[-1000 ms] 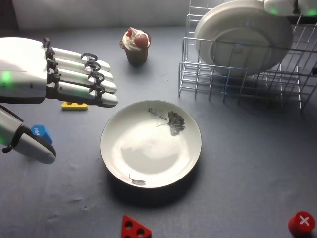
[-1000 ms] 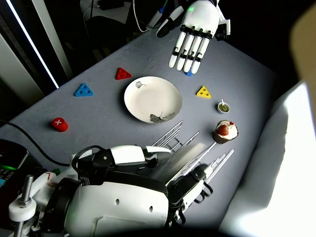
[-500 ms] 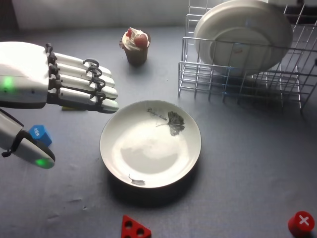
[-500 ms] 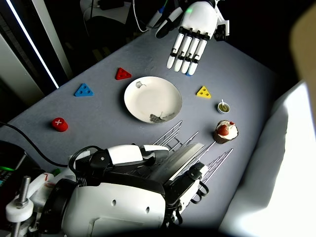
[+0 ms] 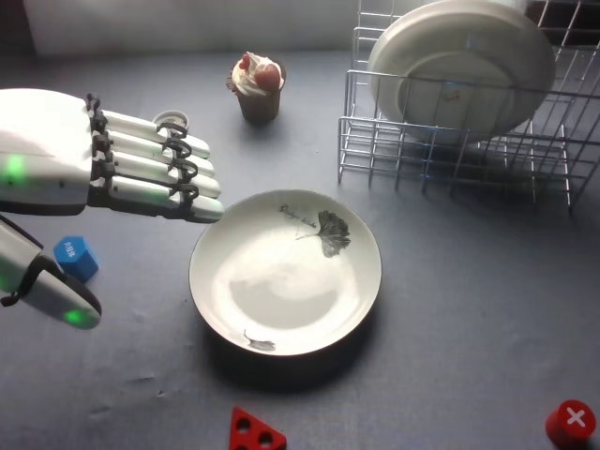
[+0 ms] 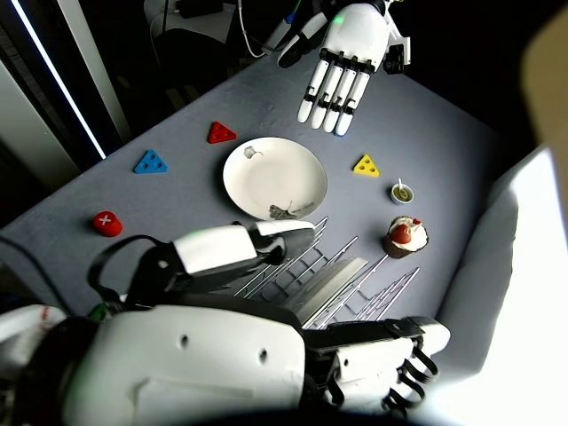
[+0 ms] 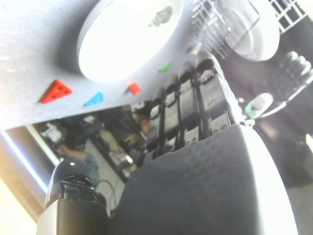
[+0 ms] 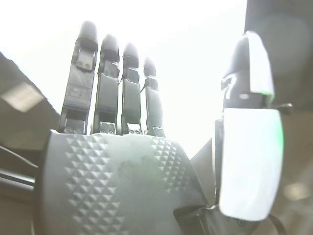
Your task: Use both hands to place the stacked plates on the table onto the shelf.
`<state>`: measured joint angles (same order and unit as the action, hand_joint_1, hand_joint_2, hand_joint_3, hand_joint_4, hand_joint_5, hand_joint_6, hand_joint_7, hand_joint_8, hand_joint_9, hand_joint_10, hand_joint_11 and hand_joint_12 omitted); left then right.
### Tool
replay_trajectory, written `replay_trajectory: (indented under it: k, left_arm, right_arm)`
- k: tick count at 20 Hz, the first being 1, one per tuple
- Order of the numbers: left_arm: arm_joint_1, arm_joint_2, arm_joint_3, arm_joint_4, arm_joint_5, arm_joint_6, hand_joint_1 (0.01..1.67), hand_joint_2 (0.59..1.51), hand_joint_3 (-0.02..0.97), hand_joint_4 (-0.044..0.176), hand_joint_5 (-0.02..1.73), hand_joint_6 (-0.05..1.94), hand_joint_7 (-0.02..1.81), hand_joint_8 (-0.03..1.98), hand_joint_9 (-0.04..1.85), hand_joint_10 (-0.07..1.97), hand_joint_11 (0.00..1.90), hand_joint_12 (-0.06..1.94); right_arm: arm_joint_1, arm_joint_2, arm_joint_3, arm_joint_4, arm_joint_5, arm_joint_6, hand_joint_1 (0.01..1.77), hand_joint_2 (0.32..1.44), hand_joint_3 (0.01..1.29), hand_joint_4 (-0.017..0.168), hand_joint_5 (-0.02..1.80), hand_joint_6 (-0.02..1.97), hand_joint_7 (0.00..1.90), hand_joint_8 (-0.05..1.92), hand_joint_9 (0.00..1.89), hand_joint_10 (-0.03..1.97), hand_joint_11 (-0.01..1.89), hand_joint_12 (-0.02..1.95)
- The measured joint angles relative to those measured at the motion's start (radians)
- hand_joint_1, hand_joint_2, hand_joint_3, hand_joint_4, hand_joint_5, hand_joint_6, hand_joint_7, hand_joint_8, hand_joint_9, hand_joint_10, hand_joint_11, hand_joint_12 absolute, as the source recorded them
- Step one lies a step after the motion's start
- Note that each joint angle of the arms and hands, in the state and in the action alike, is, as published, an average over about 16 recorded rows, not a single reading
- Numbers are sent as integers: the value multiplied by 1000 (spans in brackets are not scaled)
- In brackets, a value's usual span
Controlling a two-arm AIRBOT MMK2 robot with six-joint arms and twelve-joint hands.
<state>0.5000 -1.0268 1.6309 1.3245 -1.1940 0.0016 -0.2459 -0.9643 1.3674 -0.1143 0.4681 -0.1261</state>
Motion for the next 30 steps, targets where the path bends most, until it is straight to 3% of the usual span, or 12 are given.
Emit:
replay_trajectory:
  k: [8,17,23,30]
  left_arm:
    - [26,1,-39,30,32,0,40,1064,12,1,133,6,174,3,166,12,150,19]
    - [69,4,-105,87,106,0,38,1067,12,1,112,6,159,3,159,11,146,20]
    - [91,5,-134,110,166,0,46,1069,11,1,100,6,151,3,155,11,143,20]
    - [106,4,-149,118,222,0,48,1072,11,0,107,5,163,3,163,9,151,13]
  right_arm:
    - [-12,174,-259,-139,57,-316,536,959,12,-2,147,20,234,11,254,15,295,-8]
    - [-123,363,-565,-102,92,-591,489,979,12,0,92,20,171,11,206,16,250,0]
    - [-213,426,-670,-74,78,-688,577,984,12,2,113,20,182,11,222,16,269,10]
    - [-272,441,-704,-71,60,-745,650,978,11,4,153,20,215,12,254,16,299,19]
